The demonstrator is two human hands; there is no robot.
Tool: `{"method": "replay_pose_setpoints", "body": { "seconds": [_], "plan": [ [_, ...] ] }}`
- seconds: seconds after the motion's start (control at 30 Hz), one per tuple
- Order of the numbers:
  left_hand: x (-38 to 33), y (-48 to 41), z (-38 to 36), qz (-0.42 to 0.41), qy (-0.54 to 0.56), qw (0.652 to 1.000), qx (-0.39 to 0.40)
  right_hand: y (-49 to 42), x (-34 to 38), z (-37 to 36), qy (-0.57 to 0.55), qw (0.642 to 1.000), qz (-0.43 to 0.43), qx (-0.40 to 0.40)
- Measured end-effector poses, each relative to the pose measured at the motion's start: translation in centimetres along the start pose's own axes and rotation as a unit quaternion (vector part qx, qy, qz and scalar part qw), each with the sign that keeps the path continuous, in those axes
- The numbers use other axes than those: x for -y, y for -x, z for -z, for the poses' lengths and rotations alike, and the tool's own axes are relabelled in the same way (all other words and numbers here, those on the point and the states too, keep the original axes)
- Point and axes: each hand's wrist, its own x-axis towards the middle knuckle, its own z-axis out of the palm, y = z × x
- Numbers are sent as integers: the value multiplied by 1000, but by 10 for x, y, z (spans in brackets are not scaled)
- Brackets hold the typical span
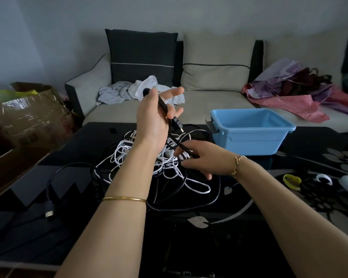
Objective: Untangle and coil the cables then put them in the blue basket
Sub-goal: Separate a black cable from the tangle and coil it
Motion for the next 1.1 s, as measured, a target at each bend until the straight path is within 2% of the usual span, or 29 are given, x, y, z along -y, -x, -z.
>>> {"method": "replay_pose_setpoints", "body": {
  "seconds": [0.07, 0.17, 0.3, 0.47, 0.57, 0.63, 0.77, 0.87, 0.97, 1.03, 1.1],
  "plan": [
    [3, 2, -2, -28, -99, 995, -16, 0, 11, 4, 61, 998, 19, -17],
    [10, 3, -4, -76, -245, 966, -30, 2, 20, 13, 121, 989, 33, -76],
    [17, 3, -6, -121, -377, 918, -25, 8, 27, 27, 75, 995, 5, -71],
    [20, -2, 5, -88, -479, 874, 9, 18, 25, 54, -39, 993, 25, -108],
    [22, 2, 7, -53, -538, 840, 41, 18, 24, 57, 58, 988, 54, -130],
    [20, 4, 5, -22, -531, 844, 68, 13, 22, 53, 130, 973, 61, -183],
    [13, 6, 4, 46, -474, 868, 139, 5, 15, 57, 192, 934, 69, -294],
    [9, 8, 6, 85, -405, 900, 139, 2, 10, 61, 207, 927, 55, -309],
    [0, 13, 4, 139, -376, 900, 172, -1, 4, 59, 246, 912, 4, -329],
    [-5, 17, 1, 177, -353, 892, 219, -4, -4, 56, 224, 917, -27, -329],
    [-5, 17, -2, 210, -320, 889, 252, -10, -11, 51, 135, 936, -39, -323]
  ]
}}
